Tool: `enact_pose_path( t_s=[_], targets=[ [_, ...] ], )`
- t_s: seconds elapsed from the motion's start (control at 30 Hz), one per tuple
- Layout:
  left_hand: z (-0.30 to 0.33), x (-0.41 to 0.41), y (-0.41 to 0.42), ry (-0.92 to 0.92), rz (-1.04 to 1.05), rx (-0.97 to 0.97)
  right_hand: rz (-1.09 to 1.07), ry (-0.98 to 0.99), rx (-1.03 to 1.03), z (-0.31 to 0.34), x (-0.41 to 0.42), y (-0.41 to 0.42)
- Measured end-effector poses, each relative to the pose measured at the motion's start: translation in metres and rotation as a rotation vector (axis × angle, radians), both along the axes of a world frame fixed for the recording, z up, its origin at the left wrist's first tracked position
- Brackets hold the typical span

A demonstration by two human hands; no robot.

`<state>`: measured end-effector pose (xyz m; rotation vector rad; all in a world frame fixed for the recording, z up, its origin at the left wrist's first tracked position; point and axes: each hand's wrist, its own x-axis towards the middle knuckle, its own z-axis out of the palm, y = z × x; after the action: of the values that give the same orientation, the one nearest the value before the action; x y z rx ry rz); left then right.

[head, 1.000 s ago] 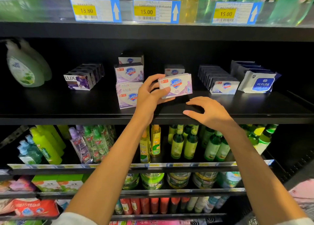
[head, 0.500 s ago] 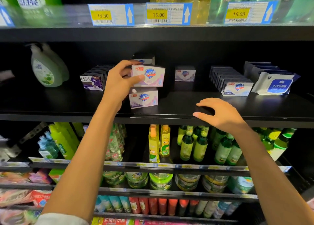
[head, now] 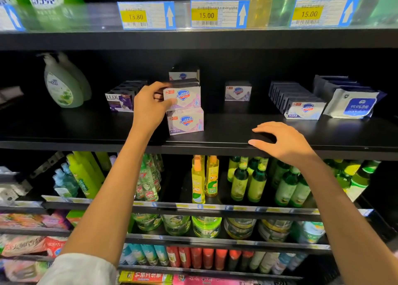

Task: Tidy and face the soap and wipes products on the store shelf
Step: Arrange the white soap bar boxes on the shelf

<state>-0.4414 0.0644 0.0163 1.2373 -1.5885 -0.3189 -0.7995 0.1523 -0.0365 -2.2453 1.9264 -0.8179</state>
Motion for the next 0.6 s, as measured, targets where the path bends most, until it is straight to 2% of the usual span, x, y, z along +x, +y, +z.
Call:
enact_pose_path(
  t_s=[0.43,0.6],
  targets=[
    [0.000,-0.009,-0.001,-0.034,0.040,0.003,-0.003,0.000,0.026,-0.001,-0.001,-0.003],
    [-0.010,-0.011,0.027,-0.078,0.107,-0.239,-0.020,-0.079,0.018,0.001,0.000,-0.010]
  ],
)
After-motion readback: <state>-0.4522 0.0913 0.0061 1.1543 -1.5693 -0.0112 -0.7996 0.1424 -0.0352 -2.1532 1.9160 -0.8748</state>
